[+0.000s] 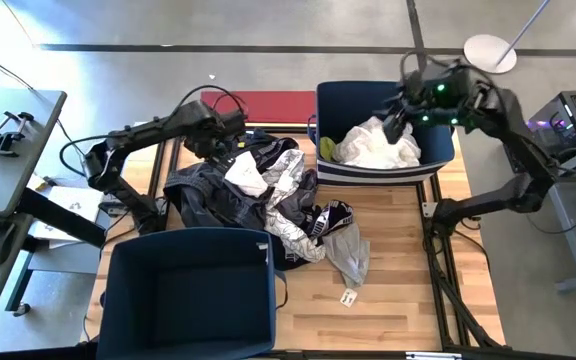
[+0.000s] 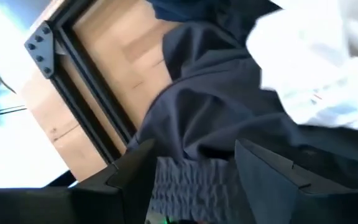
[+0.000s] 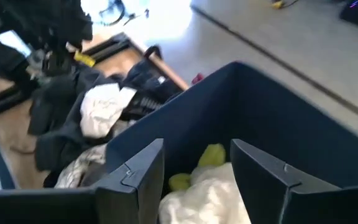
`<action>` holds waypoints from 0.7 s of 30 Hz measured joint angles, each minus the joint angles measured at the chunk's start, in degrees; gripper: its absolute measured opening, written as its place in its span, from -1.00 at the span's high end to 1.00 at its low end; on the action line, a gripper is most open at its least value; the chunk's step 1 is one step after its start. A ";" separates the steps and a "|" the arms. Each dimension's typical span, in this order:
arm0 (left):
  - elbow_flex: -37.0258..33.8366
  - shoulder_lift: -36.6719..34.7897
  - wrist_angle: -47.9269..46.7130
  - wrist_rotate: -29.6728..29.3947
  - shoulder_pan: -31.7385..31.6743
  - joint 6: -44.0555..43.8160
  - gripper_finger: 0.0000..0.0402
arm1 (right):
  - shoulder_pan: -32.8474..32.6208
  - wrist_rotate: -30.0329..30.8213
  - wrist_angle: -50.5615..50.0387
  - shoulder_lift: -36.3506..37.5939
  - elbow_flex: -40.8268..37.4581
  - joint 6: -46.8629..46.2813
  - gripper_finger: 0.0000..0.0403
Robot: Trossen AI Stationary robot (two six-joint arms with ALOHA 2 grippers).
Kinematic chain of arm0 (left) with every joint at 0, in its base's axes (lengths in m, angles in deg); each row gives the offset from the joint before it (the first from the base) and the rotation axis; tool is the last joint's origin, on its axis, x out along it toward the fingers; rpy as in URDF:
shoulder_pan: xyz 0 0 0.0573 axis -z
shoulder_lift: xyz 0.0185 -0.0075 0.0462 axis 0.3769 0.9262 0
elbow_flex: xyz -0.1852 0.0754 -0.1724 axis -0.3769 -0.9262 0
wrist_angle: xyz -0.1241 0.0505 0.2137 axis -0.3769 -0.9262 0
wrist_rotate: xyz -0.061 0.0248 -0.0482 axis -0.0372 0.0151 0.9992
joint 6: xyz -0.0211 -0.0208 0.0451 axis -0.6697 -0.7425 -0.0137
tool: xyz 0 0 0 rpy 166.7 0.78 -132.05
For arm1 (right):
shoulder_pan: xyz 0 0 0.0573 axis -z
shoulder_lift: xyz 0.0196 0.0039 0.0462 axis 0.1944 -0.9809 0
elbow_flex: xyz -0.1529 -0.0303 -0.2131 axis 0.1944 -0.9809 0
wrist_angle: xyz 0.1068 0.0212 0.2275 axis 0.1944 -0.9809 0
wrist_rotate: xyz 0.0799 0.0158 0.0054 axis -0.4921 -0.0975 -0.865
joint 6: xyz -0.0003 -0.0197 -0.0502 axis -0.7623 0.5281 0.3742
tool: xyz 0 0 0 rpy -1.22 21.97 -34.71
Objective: Sort clothes
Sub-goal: Put the gray shorts into the bottom blue laundry bin
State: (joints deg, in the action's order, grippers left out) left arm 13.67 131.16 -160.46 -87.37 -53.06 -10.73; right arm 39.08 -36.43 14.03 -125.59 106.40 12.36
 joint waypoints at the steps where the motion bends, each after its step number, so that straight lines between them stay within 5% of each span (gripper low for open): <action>1: 0.37 -0.25 -0.47 1.34 0.14 0.16 -0.10 | -0.85 0.01 0.48 0.02 -1.01 -0.09 0.14; 8: 4.32 -3.52 -2.78 7.22 0.89 -0.10 -0.34 | -4.76 0.02 5.50 0.05 -5.73 -0.09 0.14; 12: 3.10 -4.40 -1.15 16.22 1.83 -1.78 -0.36 | -5.21 0.05 7.84 0.12 -6.30 0.02 0.14; 21: -9.34 -1.98 0.19 13.33 3.67 -3.59 -0.35 | -5.88 0.09 7.73 0.24 -6.36 -0.46 0.14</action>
State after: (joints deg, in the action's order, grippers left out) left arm 4.32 129.18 -160.27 -74.04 -49.39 -14.33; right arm 33.19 -36.34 21.76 -125.35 100.04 11.90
